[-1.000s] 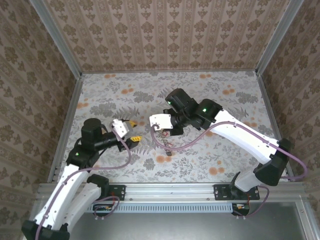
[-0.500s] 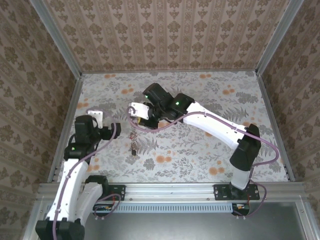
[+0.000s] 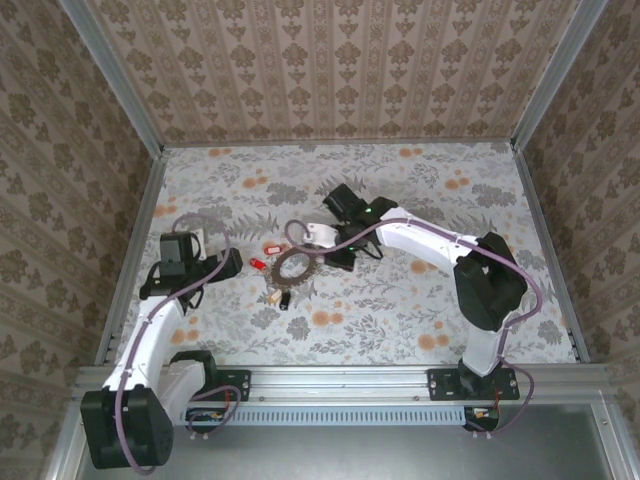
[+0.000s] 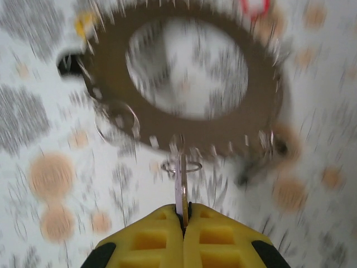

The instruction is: Put the keys on the keyring

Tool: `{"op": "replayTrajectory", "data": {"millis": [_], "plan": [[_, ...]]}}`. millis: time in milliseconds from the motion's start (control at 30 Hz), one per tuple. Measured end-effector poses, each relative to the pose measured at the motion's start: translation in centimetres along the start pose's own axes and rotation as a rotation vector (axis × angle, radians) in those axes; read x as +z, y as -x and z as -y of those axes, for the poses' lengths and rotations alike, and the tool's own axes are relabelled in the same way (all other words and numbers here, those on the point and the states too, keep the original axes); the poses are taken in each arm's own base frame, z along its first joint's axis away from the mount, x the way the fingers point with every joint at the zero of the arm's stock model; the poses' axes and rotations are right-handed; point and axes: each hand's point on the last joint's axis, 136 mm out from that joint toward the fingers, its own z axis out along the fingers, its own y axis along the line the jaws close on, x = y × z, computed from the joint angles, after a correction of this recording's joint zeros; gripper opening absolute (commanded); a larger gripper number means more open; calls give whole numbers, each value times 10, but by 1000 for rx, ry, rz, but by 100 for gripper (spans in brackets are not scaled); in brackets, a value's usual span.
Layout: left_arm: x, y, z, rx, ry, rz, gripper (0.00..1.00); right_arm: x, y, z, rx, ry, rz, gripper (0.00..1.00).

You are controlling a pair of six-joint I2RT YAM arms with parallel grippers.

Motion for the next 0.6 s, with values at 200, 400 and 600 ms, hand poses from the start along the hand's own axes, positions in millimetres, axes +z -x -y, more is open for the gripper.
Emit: {"op": "replayTrajectory", "data": {"millis": [200,400,600], "plan": [[11,-3,-5,-50,12,12,100,9,-74,7,72,24,-135,0],[8,7,-23,-52,135,70,100,16,-118,5,56,0,-282,19],[4,7,-42,-52,251,73,100,14,-153,6,52,-53,-420,20]]}}
